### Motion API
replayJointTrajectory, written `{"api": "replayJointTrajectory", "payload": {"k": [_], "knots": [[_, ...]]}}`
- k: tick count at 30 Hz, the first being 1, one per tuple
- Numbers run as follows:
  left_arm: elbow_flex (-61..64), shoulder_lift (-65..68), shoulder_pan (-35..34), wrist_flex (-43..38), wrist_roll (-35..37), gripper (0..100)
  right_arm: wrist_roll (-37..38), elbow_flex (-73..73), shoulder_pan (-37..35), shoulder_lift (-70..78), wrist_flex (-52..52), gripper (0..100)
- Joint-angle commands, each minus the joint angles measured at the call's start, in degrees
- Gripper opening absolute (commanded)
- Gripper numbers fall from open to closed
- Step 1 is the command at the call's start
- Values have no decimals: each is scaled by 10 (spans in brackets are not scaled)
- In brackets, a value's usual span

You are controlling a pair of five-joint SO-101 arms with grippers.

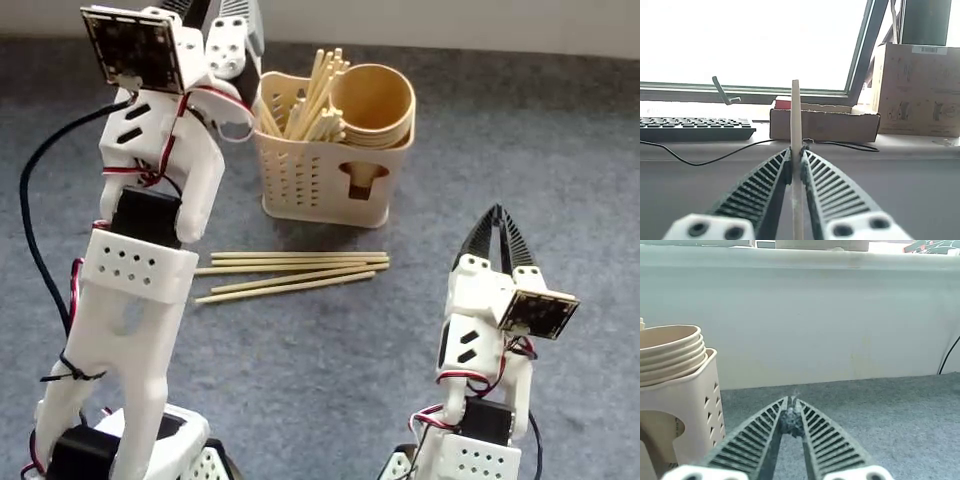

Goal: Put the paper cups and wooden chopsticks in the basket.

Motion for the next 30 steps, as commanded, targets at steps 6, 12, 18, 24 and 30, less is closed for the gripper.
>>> {"api": "replayJointTrajectory", "payload": {"k": [6,12,18,24,30], "knots": [[-34,80,8,-11,7,7,5,-4,-6,-1,-18,23],[-35,114,9,32,7,11,5,-4,-6,-1,-18,23],[-39,93,7,134,7,123,5,-4,-6,-1,-18,23],[-65,55,3,243,4,126,5,-4,-6,-1,-18,23],[-73,-3,3,372,3,126,5,-4,-6,-1,-18,23]]}}
